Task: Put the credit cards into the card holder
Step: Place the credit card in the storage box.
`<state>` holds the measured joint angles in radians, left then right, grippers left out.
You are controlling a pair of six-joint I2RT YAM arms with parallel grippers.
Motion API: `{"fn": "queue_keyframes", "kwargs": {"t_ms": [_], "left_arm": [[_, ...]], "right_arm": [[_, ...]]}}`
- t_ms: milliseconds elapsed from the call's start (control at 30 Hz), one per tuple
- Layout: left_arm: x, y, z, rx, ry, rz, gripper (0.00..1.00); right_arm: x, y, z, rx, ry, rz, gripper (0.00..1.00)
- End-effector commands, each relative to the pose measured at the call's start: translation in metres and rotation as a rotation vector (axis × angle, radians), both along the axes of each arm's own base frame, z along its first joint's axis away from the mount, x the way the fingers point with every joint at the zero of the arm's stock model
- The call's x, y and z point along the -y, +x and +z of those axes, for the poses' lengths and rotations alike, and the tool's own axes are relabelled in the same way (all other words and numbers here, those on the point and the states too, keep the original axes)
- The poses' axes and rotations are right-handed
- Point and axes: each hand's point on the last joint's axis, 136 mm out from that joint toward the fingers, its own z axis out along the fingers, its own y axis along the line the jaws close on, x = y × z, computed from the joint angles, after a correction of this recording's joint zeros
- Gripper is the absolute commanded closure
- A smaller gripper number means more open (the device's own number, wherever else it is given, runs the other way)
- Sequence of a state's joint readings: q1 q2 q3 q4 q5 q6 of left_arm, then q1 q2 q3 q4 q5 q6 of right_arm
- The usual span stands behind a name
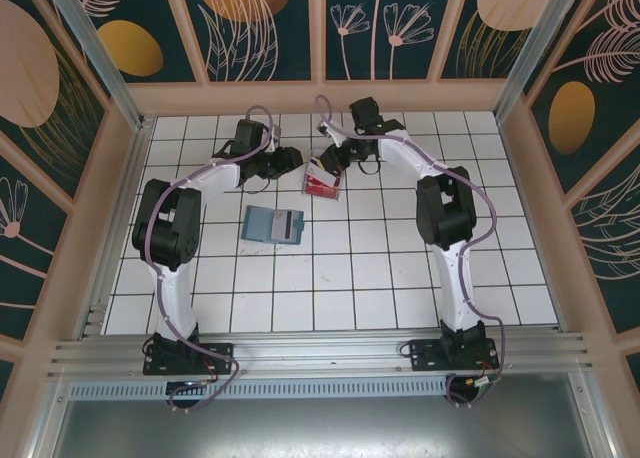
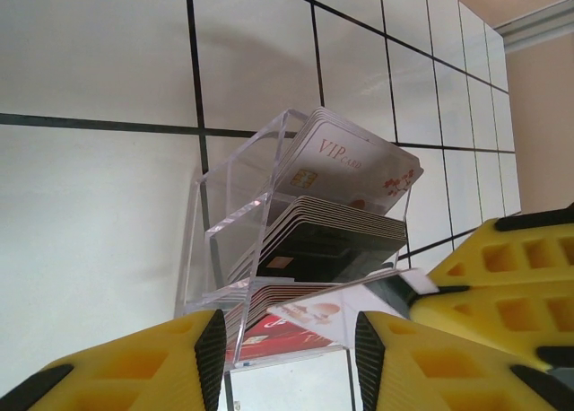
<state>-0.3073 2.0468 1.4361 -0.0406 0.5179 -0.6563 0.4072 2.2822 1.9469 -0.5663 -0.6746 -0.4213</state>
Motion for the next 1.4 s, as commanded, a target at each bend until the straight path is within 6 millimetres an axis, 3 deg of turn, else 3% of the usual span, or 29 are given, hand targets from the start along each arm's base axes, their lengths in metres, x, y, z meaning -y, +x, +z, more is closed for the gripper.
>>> {"fn": "queue_keyframes", "kwargs": {"t_ms": [0,233,533,700,967,1133,1367], "left_arm": [[0.001,0.000,0.005,0.009,-0.020,-0.012,0.55],[0.003,0.003,0.005,0.007,-0.027,-0.014,0.55],[0.002,0.001,0.002,0.000,-0.023,-0.013,0.55],[0.001,0.000,0.004,0.003,-0.023,-0.011,0.55],[0.001,-0.002,0.001,-0.002,-0.023,-0.008,0.55],[0.001,-0.001,-0.002,-0.009,-0.031,-0.008,0.55],[0.001,-0.002,-0.001,-0.005,-0.028,-0.008,0.55]], "right_arm": [[0.006,-0.004,-0.018,-0.010,-0.027,0.022,0.97],[0.012,-0.002,-0.024,-0.001,-0.036,0.010,0.98],[0.012,0.014,-0.009,0.069,-0.050,0.000,0.98],[0.012,0.021,-0.019,0.082,-0.107,0.008,0.97],[0.014,0.030,-0.019,0.108,-0.149,0.015,0.97],[0.005,0.029,-0.003,0.112,-0.096,0.043,0.97],[0.005,0.036,-0.001,0.098,-0.104,0.054,0.97]]}}
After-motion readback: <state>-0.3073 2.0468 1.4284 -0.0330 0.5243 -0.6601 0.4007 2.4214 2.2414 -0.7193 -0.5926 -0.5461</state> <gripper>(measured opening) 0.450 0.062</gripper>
